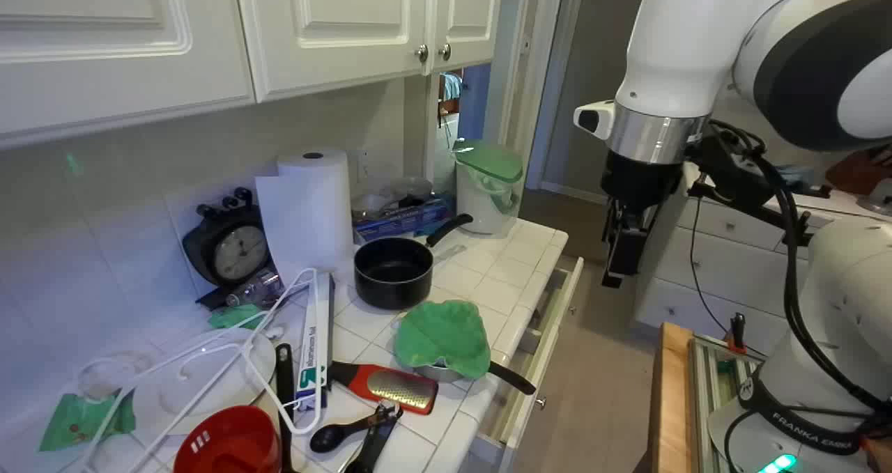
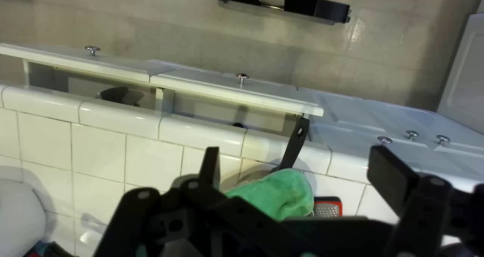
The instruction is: Remove the green towel from the top of the pan
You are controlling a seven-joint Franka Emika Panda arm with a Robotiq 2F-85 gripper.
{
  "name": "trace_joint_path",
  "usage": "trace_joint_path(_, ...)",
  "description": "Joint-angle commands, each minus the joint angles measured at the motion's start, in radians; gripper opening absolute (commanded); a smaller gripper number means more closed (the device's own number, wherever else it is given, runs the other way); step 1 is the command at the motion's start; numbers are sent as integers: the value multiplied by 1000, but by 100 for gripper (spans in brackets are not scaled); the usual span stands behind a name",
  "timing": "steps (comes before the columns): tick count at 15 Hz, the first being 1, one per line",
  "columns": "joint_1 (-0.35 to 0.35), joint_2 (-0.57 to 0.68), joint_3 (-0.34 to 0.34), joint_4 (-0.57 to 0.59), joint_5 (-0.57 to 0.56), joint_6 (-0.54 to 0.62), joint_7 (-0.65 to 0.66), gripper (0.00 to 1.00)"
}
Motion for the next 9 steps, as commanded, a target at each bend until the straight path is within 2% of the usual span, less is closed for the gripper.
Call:
trace_joint_path(1, 18, 3, -15, 2, -10, -2, 10, 100)
trace_joint_path(7, 18, 3, -15, 2, -10, -2, 10, 100)
trace_joint_path(9, 3, 17, -22, -19, -35, 69, 0, 100)
